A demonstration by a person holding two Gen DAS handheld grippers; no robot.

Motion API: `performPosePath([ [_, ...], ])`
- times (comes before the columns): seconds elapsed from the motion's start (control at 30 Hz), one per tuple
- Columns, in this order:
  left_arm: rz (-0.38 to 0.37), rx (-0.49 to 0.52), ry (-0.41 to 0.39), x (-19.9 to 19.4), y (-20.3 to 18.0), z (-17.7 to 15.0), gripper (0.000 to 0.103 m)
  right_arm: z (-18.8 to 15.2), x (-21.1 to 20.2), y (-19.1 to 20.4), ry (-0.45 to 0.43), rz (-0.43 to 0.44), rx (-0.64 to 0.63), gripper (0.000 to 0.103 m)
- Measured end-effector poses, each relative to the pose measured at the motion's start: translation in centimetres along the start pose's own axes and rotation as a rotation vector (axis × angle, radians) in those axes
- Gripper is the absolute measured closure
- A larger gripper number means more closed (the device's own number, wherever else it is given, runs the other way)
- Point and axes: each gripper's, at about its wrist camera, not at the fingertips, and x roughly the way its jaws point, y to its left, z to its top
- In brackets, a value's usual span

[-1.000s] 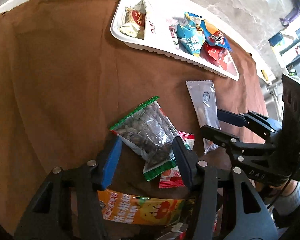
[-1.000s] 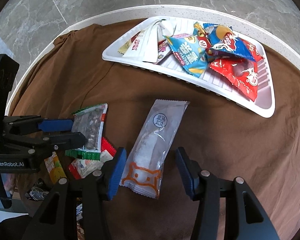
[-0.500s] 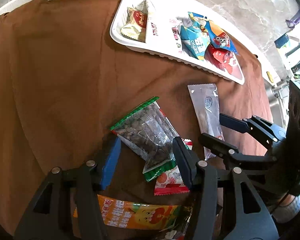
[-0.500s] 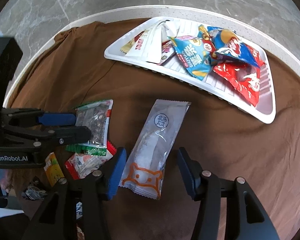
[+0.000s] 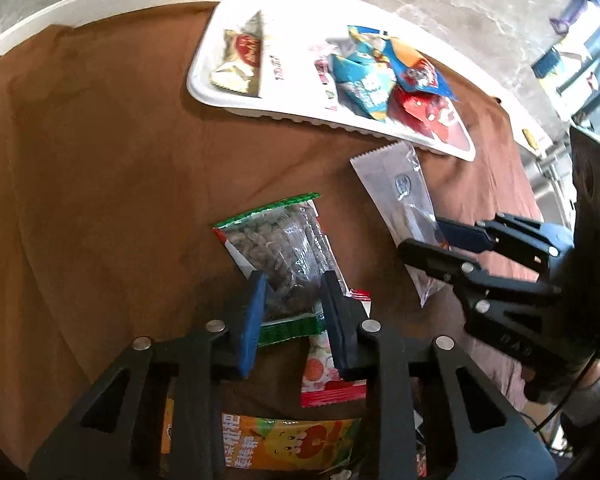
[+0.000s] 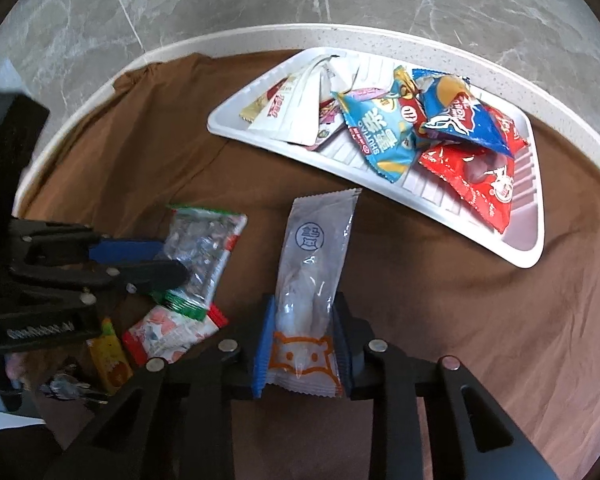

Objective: Organize snacks
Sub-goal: 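Grasp the clear orange-print bag with the right gripper while the left grasps the green-edged seed bag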

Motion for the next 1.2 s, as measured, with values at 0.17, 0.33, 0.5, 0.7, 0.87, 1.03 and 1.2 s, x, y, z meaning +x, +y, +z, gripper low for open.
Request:
performPosePath([
  [0.17, -0.042, -0.02, -0.004, -0.3, 0.4, -0.1, 0.078, -0.1, -1.1, -0.5, -0.023, 0.038, 0.037, 0.074],
  [0.33, -0.07, -0.037, -0.019, -1.0, 0.9, -0.1, 0.078, -0.2, -2.3, -1.2, -0.047, 0.079, 0.09, 0.074],
  [0.5, -0.104, -0.042, -0.038, -2.5, 1.4, 0.0, 0.078, -0.3, -3.3, -1.7, -0.059, 0.107, 0.126, 0.074],
  [0.7, -0.078, -0.083, -0.016, -2.4, 2.3, 0.2, 0.078, -0.3, -3.7, -1.7, -0.064, 0.096, 0.125, 0.074],
  [0.87, -0.093, -0.163, 0.048, -0.6, 2.9, 0.4, 0.068, -0.6, -2.9, -1.4, -0.052, 0.086, 0.115, 0.074],
  [1.03, -0.081, -0.196, 0.031, 0.1, 2.4, 1.1, 0.045, -0.8, -2.4, -1.2, -0.044, 0.082, 0.103, 0.074],
  [1.2, 0.02, -0.148, 0.04, 1.1, 0.8, 2.0, 0.045, -1.0, -2.3, -1.5, -0.046, 0.085, 0.113, 0.074],
])
